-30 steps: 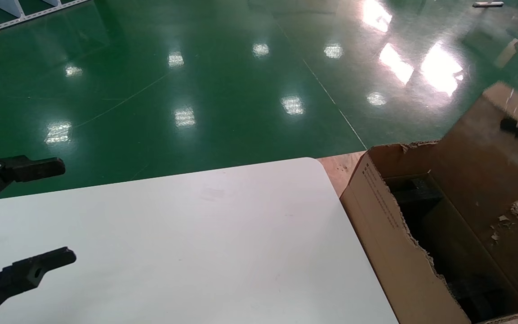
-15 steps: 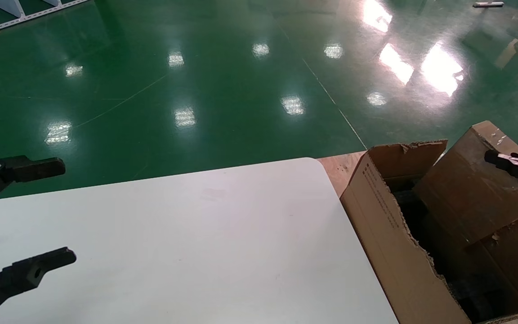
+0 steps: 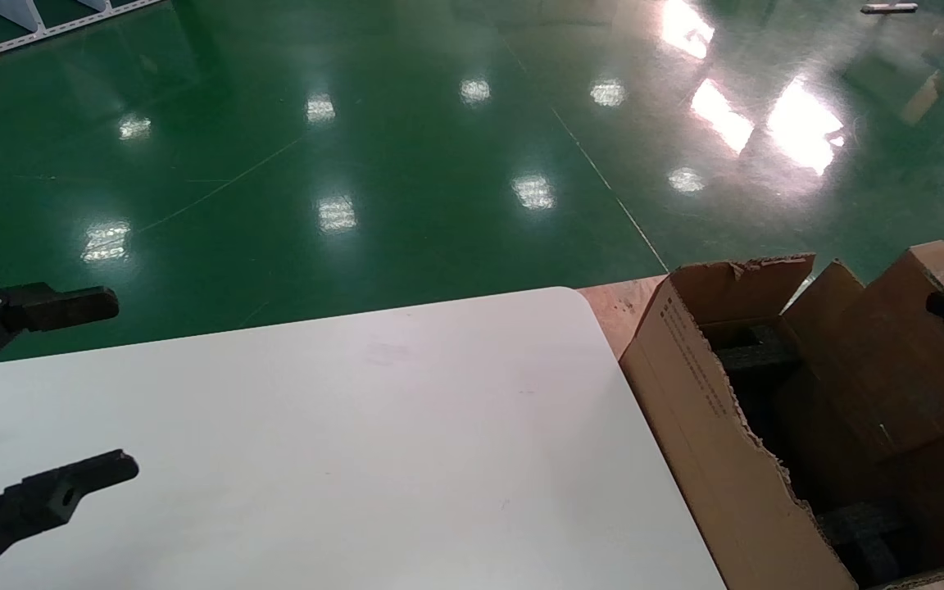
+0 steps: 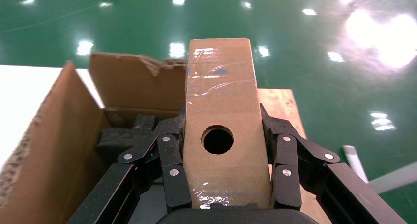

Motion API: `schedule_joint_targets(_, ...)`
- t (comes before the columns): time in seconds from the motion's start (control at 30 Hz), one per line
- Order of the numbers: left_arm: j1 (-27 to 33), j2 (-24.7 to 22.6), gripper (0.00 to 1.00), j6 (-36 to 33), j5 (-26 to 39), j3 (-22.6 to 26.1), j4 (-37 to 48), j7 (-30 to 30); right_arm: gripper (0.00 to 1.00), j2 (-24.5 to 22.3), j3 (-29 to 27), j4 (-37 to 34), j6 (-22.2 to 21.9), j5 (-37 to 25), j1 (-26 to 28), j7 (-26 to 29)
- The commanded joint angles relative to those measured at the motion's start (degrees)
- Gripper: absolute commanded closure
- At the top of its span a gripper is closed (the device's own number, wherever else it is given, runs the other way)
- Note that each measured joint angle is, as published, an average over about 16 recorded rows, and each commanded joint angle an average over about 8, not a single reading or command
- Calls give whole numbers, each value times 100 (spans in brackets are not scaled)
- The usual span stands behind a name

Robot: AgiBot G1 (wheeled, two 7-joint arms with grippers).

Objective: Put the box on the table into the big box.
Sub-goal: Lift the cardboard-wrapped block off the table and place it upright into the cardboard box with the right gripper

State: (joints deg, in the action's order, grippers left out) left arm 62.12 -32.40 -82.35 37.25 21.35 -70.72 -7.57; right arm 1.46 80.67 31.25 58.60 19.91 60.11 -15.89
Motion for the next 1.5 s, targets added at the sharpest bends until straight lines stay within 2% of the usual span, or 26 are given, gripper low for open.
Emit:
schedule_joint_targets(0.03, 0, 0, 0, 0, 0, 0, 0, 0, 100, -5, 103, 3, -72, 373, -153, -170)
schedule_joint_targets(0.33, 0, 0, 0, 0, 0, 0, 0, 0, 100, 2, 513, 469, -175, 1684, -750, -828)
schedule_joint_targets(0.63, 0, 0, 0, 0, 0, 0, 0, 0, 100, -26, 739, 799, -310, 2568, -1070, -1387)
schedule_joint_targets(1.0, 0, 0, 0, 0, 0, 0, 0, 0, 100, 29, 916, 847, -311, 3125, -1308, -1725)
schedule_joint_targets(1.5, 0, 0, 0, 0, 0, 0, 0, 0, 100, 225, 1128, 504, -169, 3405, -1591, -1724)
